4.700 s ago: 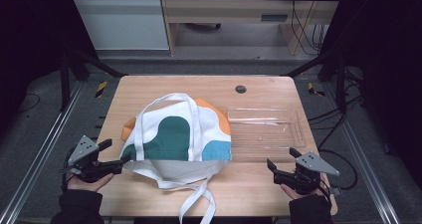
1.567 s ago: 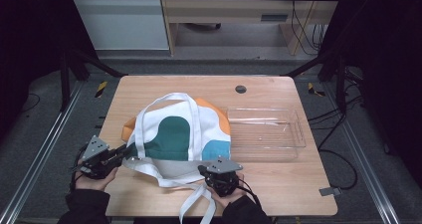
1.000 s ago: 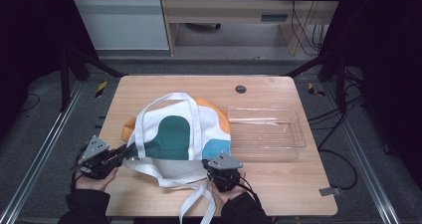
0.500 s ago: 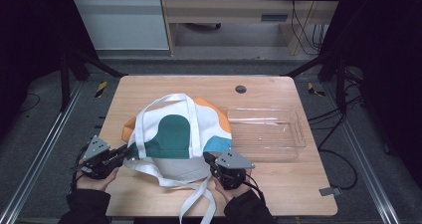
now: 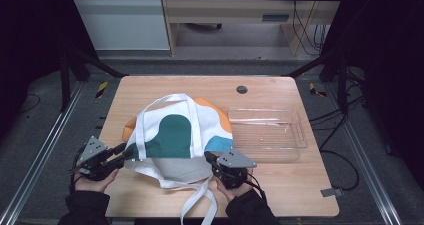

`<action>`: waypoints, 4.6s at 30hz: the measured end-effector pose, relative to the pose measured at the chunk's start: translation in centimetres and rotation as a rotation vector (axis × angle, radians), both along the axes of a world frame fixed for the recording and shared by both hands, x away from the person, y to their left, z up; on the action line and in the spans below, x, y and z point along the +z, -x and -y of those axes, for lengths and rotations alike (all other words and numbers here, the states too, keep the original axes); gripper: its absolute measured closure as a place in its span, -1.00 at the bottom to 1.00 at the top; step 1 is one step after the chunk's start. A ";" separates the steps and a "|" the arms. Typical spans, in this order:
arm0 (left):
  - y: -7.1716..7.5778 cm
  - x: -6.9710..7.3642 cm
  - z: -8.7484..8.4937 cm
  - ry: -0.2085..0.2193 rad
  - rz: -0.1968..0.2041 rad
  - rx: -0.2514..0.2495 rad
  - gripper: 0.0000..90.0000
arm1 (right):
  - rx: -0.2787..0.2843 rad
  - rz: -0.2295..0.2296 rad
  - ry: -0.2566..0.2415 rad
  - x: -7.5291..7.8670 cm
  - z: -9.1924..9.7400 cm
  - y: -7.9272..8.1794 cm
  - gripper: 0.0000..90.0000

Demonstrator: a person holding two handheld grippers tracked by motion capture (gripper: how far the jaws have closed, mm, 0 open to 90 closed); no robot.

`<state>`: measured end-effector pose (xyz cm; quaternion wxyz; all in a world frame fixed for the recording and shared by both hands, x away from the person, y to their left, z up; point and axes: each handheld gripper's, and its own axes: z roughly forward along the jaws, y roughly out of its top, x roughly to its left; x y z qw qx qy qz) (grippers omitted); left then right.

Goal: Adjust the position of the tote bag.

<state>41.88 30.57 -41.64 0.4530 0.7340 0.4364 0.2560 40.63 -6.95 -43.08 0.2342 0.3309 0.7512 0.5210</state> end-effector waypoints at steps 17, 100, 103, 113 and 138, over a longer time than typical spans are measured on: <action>1.2 1.4 0.7 0.022 0.068 -0.011 0.47 | -0.011 -0.059 0.066 -2.6 -0.5 -0.1 1.00; -0.9 2.9 10.9 -0.211 0.080 -0.109 0.71 | 0.016 0.029 -0.006 1.7 -2.7 -1.2 1.00; -1.1 2.7 10.8 -0.195 0.071 -0.103 0.85 | 0.020 0.010 0.015 0.8 -2.9 -1.1 1.00; -1.5 2.7 10.7 -0.143 0.065 -0.092 0.92 | 0.022 -0.058 0.033 -1.8 -3.0 -1.3 1.00; -1.6 2.9 10.5 -0.102 0.075 -0.086 0.92 | 0.038 -0.192 0.128 -6.8 -4.9 -2.1 1.00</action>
